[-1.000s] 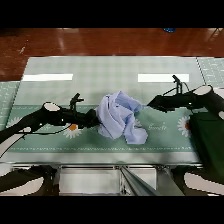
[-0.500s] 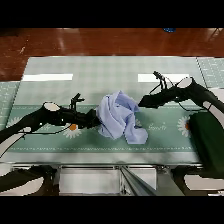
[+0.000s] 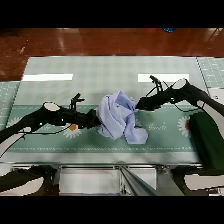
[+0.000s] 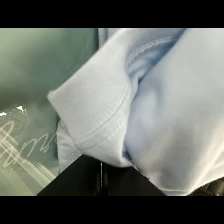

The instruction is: Fold the shirts.

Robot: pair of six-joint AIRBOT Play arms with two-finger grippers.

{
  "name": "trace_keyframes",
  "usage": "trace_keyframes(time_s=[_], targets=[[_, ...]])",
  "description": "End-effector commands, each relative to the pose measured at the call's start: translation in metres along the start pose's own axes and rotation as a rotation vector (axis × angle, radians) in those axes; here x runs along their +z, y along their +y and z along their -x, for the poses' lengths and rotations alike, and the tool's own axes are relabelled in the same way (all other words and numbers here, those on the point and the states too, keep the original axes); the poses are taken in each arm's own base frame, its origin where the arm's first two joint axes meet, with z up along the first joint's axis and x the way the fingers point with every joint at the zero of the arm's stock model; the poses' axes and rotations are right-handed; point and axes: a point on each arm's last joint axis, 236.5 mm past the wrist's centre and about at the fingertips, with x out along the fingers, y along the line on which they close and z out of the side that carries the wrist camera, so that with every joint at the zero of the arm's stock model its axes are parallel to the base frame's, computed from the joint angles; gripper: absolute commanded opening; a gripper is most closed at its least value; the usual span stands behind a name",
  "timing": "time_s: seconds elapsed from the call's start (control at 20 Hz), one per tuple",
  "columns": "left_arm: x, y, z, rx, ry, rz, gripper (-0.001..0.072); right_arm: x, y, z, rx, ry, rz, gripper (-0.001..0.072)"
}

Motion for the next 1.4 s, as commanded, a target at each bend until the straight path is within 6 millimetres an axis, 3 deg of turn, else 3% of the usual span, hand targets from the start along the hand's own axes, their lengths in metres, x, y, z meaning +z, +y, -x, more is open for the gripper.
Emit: trace_keyframes(time_s=[0.0, 0.1, 0.25, 0.35, 0.4, 0.5, 0.6, 0.65, 0.7, 0.8, 0.9, 1.0, 1.15, 1.25, 1.35], targets=[[0.000, 0.000, 0.000, 0.000, 0.000, -0.001, 0.0017, 0.003, 0.018, -0.019, 0.078, -0.005, -0.021, 0.0317], [0.000, 0.000, 0.000, 0.000, 0.000, -0.001, 0.0017, 0.007, 0.029, -0.017, 0.102, -0.009, 0.009, 0.0026], [0.009, -0.007, 0.014, -0.036, -0.006, -0.016, 0.0017, 0.031, 0.046, 0.019, 0.109, -0.070, 0.076, 0.0023], [0.031, -0.031, 0.046, -0.105, -0.053, -0.058, 0.0017, 0.059, 0.060, 0.071, 0.064, -0.176, 0.146, 0.0022], [0.052, -0.049, 0.071, -0.136, -0.125, -0.106, 0.0017, 0.076, 0.068, 0.107, 0.021, -0.251, 0.186, 0.0022], [0.098, -0.100, 0.147, -0.193, -0.349, -0.215, 0.0016, 0.106, 0.089, 0.194, -0.070, -0.436, 0.255, 0.0022], [0.120, -0.165, 0.235, -0.244, -0.570, -0.345, 0.0016, 0.120, 0.125, 0.291, -0.151, -0.631, 0.341, 0.0022], [0.120, -0.200, 0.278, -0.267, -0.673, -0.416, 0.0016, 0.117, 0.148, 0.336, -0.184, -0.725, 0.396, 0.0022], [0.113, -0.234, 0.318, -0.287, -0.769, -0.502, 0.0016, 0.108, 0.176, 0.381, -0.218, -0.822, 0.458, 0.0022], [0.076, -0.302, 0.389, -0.317, -0.935, -0.693, 0.0016, 0.076, 0.230, 0.449, -0.275, -0.986, 0.583, 0.0022], [0.021, -0.358, 0.438, -0.342, -1.056, -0.875, 0.0016, 0.032, 0.272, 0.495, -0.317, -1.116, 0.676, 0.0022], [-0.037, -0.396, 0.467, -0.354, -1.144, -1.026, 0.0016, -0.015, 0.297, 0.525, -0.372, -1.218, 0.733, 0.0022], [-0.111, -0.419, 0.486, -0.309, -1.242, -1.189, 0.0016, -0.079, 0.309, 0.556, -0.485, -1.324, 0.748, 0.0022], [-0.140, -0.411, 0.486, -0.201, -1.294, -1.238, 0.0016, -0.112, 0.314, 0.562, -0.521, -1.355, 0.756, 0.0022], [-0.155, -0.391, 0.481, -0.087, -1.294, -1.210, 0.0016, -0.134, 0.313, 0.555, -0.522, -1.332, 0.746, 0.0022]])
